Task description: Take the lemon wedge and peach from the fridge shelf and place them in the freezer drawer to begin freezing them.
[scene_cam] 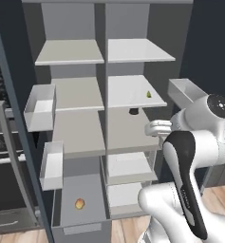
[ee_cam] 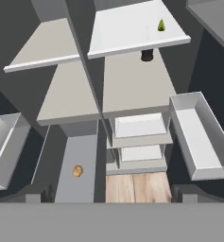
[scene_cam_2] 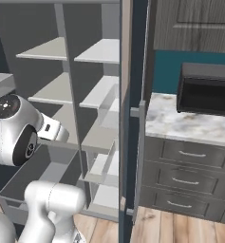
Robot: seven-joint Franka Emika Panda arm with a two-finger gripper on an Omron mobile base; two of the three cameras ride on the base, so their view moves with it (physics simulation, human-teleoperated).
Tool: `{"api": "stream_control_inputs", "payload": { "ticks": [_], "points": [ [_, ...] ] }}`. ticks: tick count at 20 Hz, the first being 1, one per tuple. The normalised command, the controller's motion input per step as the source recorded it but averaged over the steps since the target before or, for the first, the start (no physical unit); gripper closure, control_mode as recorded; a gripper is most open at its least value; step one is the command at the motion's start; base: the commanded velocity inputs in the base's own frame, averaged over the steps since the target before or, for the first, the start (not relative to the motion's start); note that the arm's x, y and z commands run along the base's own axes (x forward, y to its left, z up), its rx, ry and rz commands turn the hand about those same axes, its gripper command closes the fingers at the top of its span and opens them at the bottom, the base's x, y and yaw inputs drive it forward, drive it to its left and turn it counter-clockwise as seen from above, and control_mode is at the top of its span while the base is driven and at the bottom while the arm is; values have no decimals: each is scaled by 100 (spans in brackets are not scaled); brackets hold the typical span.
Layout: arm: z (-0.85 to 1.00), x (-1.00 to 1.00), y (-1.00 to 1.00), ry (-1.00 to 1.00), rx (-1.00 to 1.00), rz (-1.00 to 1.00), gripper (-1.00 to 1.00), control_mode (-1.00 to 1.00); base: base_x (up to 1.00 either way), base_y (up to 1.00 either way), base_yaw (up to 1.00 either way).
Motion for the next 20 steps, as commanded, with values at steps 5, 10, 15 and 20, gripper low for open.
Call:
{"api": "stream_control_inputs", "payload": {
  "ticks": [5, 10, 15, 20],
  "points": [
    [0, 0, 0, 0, 0, 0, -100, 100, -9, -46, -29],
    [0, 0, 0, 0, 0, 0, -100, 100, 22, -1, -6],
    [0, 0, 0, 0, 0, 0, -100, 100, 43, -11, 0],
    [0, 0, 0, 0, 0, 0, -100, 100, 55, -19, 0]
  ]
}}
